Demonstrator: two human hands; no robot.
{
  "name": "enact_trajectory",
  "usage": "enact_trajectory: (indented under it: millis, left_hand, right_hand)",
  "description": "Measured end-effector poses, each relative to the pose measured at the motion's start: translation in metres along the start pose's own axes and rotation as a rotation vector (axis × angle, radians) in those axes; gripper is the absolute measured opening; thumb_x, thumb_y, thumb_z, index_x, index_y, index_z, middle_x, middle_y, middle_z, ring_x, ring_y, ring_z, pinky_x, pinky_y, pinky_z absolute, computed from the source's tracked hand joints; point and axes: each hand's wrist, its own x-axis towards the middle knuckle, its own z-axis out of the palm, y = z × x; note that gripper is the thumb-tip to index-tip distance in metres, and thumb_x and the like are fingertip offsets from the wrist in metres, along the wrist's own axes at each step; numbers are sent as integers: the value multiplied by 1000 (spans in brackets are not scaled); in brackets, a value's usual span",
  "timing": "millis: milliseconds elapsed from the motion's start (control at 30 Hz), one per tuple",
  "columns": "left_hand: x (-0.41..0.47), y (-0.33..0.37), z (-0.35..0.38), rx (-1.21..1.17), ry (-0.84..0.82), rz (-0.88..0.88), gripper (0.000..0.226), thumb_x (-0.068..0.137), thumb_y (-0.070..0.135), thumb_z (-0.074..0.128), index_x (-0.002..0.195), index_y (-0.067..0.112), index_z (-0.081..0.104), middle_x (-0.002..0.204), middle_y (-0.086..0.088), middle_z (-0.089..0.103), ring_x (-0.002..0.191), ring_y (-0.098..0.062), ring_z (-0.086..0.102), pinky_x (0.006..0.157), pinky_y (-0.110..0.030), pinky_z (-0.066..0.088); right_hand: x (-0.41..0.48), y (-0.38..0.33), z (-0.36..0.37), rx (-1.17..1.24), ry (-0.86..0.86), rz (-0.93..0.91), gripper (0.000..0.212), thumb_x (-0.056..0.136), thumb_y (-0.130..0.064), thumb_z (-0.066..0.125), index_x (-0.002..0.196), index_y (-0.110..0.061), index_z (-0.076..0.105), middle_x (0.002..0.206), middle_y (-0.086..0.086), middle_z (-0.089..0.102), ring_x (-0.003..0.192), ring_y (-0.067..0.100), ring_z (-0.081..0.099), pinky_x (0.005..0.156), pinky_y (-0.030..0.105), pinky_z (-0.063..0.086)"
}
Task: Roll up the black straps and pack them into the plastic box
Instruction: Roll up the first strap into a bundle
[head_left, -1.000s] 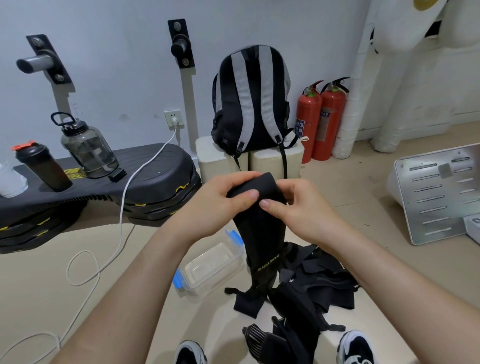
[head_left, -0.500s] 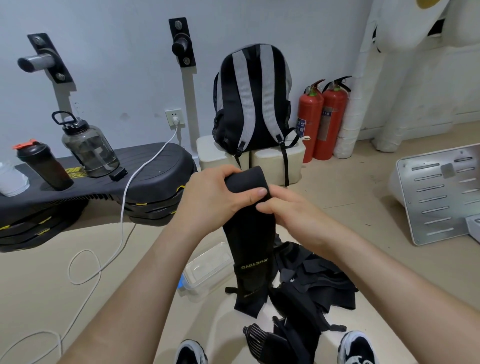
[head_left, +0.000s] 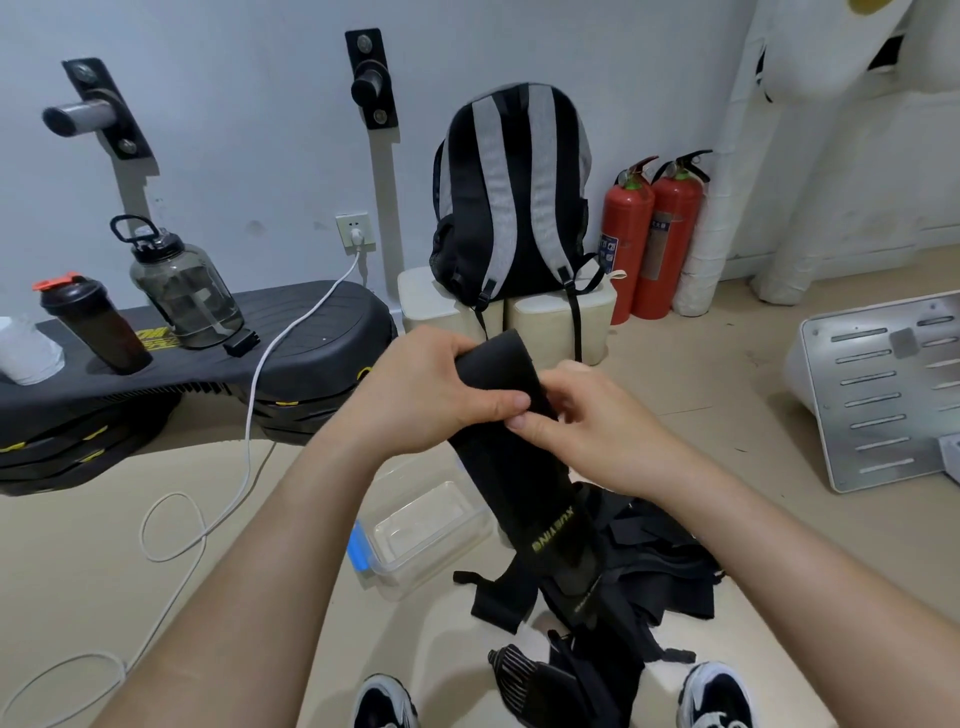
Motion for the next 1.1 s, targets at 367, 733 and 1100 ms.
enact_trajectory:
  millis: [367, 733, 1100]
  left_hand:
    - [-8, 20, 23, 501, -95, 130, 31, 81, 49, 72, 76, 26, 51, 69, 8, 55, 73, -16, 54, 64, -31, 43]
    - [-7, 21, 35, 652, -118, 199, 49, 81, 63, 66, 106, 21, 61, 93, 2, 66, 85, -19, 59, 74, -35, 49]
    - [-3, -2, 21, -208, -21, 44, 24, 71, 22, 89, 89, 24, 74, 78, 11, 67, 69, 2, 58, 68, -11, 47]
  right_hand:
    - [-5, -9, -4, 909, -356, 538, 65, 96, -65, 36, 123, -12, 61, 108, 25, 72, 93, 39, 73, 71, 38, 63]
    - [-4, -5, 5, 839, 7, 410, 31, 101, -35, 54, 86, -10, 67, 70, 8, 67, 55, 17, 65, 54, 31, 58]
    - [4, 11, -7, 998, 126, 393, 21, 99, -9, 54, 103, -1, 74, 99, 16, 74, 83, 22, 73, 60, 28, 59]
